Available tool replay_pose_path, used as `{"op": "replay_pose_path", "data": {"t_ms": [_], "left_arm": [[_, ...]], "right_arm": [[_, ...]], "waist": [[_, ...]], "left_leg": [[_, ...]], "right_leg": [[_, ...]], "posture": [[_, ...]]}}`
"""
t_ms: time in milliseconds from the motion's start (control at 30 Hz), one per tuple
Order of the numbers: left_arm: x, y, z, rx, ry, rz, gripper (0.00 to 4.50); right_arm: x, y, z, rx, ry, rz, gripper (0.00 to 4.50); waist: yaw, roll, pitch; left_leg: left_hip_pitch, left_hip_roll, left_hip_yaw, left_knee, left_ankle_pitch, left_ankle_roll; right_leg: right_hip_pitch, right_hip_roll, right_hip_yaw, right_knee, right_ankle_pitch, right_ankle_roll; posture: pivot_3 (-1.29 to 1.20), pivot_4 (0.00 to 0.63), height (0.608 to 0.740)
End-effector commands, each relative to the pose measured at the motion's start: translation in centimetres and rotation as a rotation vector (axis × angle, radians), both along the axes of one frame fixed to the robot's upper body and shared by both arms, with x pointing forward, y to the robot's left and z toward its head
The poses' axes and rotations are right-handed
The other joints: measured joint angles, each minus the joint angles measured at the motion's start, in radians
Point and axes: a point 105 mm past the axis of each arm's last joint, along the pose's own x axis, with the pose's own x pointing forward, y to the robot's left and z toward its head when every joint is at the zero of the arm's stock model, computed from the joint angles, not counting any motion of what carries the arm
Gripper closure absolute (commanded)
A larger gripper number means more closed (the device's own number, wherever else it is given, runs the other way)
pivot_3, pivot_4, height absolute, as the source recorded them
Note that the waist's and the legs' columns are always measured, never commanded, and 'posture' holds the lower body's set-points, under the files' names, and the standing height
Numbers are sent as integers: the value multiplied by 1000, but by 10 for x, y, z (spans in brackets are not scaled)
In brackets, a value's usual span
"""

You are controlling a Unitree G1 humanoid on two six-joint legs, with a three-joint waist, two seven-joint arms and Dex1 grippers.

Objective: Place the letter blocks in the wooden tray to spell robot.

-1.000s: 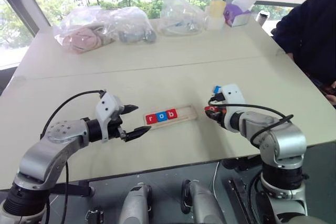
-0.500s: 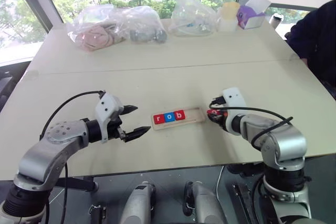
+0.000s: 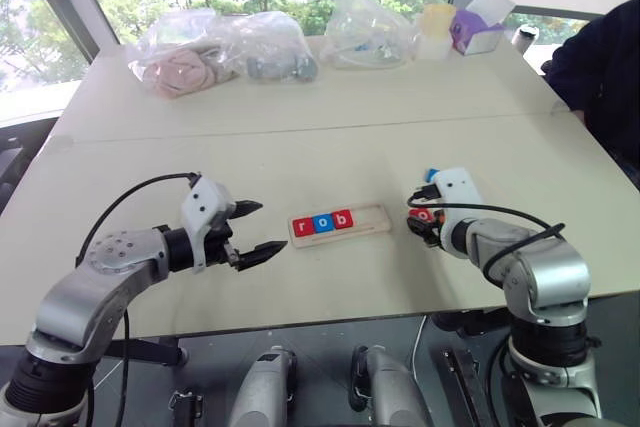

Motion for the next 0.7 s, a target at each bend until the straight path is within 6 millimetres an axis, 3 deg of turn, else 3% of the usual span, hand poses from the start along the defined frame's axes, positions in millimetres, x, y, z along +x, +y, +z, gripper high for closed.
{"op": "replay_pose_path", "data": {"t_ms": [33, 267, 400, 533, 700], "left_arm": [[-1, -2, 10, 2, -50, -14, 0], [0, -2, 10, 12, -46, -26, 0], [1, -1, 13, 13, -52, -28, 0], [2, -1, 13, 15, -56, -28, 0], [2, -1, 14, 14, -65, -23, 0]], "right_arm": [[2, 4, 13, 3, -51, 45, 25], [5, 22, 46, -38, -141, 452, 25], [7, 14, 59, -107, -207, 712, 25], [2, 1, 51, -224, -186, 960, 25], [12, -16, 43, -293, -143, 1099, 25]], "waist": [[0, 0, 0], [-1, -1, 0], [2, -2, 1], [1, -3, 2], [-1, -4, 3]], "left_leg": [[0, 0, 0, 0, 0, 0], [0, 0, 1, 0, 0, 0], [0, 0, 1, 0, 0, 0], [0, 0, 2, 0, 0, 1], [1, 0, 3, 0, 0, 1]], "right_leg": [[0, 0, 0, 0, 0, 0], [0, 0, 1, -1, -2, -3], [1, 0, 1, -3, -2, -3], [1, 0, 1, -3, -1, -2], [1, 0, 1, -3, -1, -2]], "posture": [[0, 150, 725], [0, 150, 725], [0, 150, 725], [0, 150, 725], [0, 150, 725]]}}
